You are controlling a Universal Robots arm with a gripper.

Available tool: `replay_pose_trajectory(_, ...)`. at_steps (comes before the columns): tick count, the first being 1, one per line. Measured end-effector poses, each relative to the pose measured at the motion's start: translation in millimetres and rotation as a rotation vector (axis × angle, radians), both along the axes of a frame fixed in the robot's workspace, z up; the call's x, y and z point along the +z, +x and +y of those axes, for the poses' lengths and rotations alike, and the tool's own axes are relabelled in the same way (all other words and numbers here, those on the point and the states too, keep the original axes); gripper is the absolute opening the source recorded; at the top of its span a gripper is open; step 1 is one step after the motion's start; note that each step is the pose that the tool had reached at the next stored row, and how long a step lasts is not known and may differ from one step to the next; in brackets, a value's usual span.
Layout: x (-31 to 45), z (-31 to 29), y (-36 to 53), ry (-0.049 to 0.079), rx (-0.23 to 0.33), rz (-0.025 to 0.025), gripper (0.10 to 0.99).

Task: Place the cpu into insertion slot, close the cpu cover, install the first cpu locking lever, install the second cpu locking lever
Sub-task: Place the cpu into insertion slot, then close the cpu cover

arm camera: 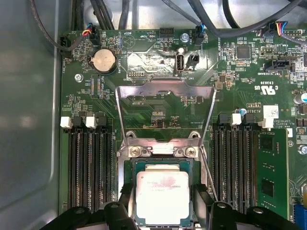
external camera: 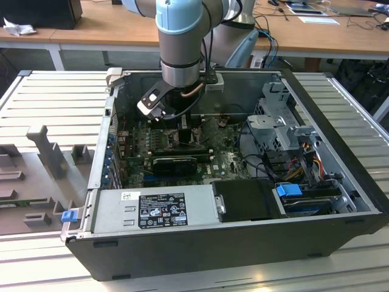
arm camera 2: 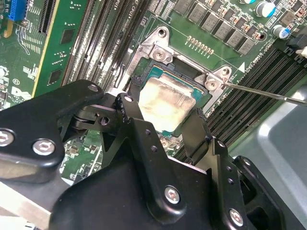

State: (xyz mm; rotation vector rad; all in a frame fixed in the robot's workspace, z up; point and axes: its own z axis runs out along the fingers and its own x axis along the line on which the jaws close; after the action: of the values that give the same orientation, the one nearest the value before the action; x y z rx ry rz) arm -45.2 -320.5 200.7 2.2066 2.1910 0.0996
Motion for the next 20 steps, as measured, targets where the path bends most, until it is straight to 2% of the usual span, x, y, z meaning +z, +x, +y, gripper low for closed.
replay_pose_trajectory(4,3.3,0.0,0.0,0.0,0.0,0.0,0.608)
replay_pose_trajectory(7,9.6,0.0,0.0,0.0,0.0,0.0,0.592)
replay_pose_trajectory(8,11.2,0.0,0.0,0.0,0.0,-0.0001,0.463)
replay_pose_trajectory(9,13.3,0.0,0.0,0.0,0.0,0.0,0.4)
replay_pose_trajectory(10,14.2,0.0,0.0,0.0,0.0,0.0,0.4)
replay_pose_trajectory(11,15.3,0.0,0.0,0.0,0.0,0.0001,0.22)
replay_pose_trajectory(13,18.0,0.0,0.0,-0.002,0.0,0.0,0.106)
replay_pose_trajectory(20,25.4,0.0,0.0,-0.005,0.0,0.0,0.106)
